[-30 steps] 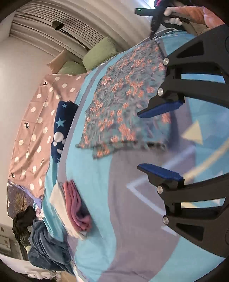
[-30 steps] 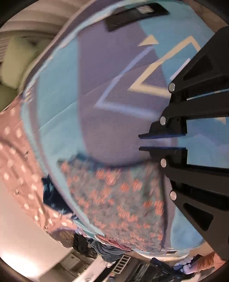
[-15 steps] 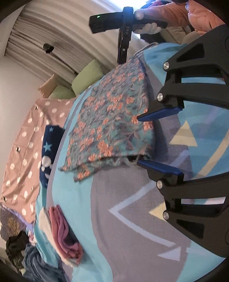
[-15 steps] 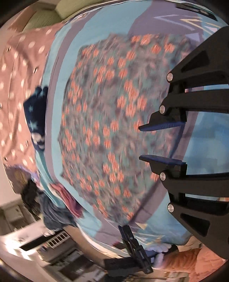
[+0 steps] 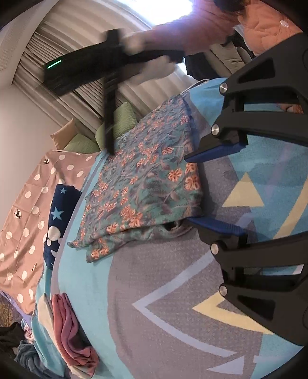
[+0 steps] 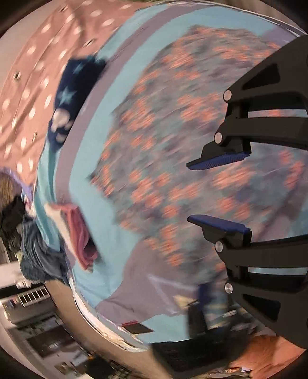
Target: Fold small clothes
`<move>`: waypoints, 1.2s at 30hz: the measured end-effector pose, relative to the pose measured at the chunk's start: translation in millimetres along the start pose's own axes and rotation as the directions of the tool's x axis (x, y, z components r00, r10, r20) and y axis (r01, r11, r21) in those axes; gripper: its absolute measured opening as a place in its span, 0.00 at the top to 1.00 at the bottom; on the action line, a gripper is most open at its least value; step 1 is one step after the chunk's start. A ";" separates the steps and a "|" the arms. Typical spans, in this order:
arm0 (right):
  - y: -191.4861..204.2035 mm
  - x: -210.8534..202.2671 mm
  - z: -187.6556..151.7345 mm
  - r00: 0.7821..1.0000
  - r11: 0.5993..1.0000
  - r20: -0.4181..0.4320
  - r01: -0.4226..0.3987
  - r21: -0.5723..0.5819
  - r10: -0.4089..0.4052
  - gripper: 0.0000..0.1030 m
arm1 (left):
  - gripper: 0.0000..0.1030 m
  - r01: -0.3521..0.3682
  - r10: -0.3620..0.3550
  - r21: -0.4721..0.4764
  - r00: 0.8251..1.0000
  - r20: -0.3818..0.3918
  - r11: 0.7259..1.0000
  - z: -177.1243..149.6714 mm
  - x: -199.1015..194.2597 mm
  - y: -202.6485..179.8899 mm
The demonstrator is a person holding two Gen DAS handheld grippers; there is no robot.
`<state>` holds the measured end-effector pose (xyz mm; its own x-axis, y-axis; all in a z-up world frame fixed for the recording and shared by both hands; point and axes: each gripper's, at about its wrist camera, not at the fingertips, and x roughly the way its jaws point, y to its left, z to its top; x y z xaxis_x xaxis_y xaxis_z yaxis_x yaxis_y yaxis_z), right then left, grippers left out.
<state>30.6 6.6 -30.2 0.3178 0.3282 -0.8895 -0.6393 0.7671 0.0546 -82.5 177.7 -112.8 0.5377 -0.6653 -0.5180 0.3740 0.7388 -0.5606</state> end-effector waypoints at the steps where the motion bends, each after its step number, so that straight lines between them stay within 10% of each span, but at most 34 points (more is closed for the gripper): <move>1: 11.1 11.4 18.6 1.000 0.999 -0.008 0.005 -0.053 -0.006 0.61 | 0.56 0.000 0.000 -0.002 1.000 -0.001 1.000 -0.1 0.8 0.2; 7: 49.2 81.7 89.8 0.989 0.976 -0.125 0.051 -0.210 -0.078 0.61 | 0.85 -0.004 0.004 -0.059 1.000 -0.001 0.998 -0.6 2.4 9.8; 14: 69.2 141.6 103.5 0.939 0.906 -0.240 0.136 -0.401 -0.247 0.61 | 0.85 0.003 -0.003 -0.079 1.000 -0.004 0.997 -3.2 4.2 15.8; 15: 68.2 141.8 104.1 0.941 0.909 -0.237 0.132 -0.396 -0.240 0.86 | 0.85 0.005 -0.005 -0.080 1.000 -0.003 0.997 -3.5 4.3 16.5; 17: 64.9 136.6 109.7 0.950 0.923 -0.206 0.151 -0.355 -0.235 0.99 | 0.86 0.007 -0.006 -0.077 1.000 0.003 0.997 -4.1 3.5 17.6; 27: 8.7 139.2 122.0 0.990 0.999 -0.138 -0.018 -0.030 0.014 0.99 | 1.00 0.009 -0.010 -0.052 1.000 -0.018 0.999 -12.6 -5.8 12.9; 32: -4.5 100.7 125.1 0.998 0.997 -0.040 -0.053 0.062 0.055 0.89 | 0.99 -0.034 0.034 -0.052 0.999 -0.012 0.998 -15.6 -14.9 12.3; 36: -3.2 56.5 99.0 0.998 0.998 0.012 -0.061 -0.004 0.062 0.75 | 0.65 -0.074 0.076 -0.049 0.996 0.038 0.996 -10.9 -27.1 17.8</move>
<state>120.0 77.2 -35.8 0.2866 0.3816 -0.8788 -0.6604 0.7432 0.1073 -98.6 207.8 -115.8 0.5930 -0.6030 -0.5336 0.2960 0.7796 -0.5520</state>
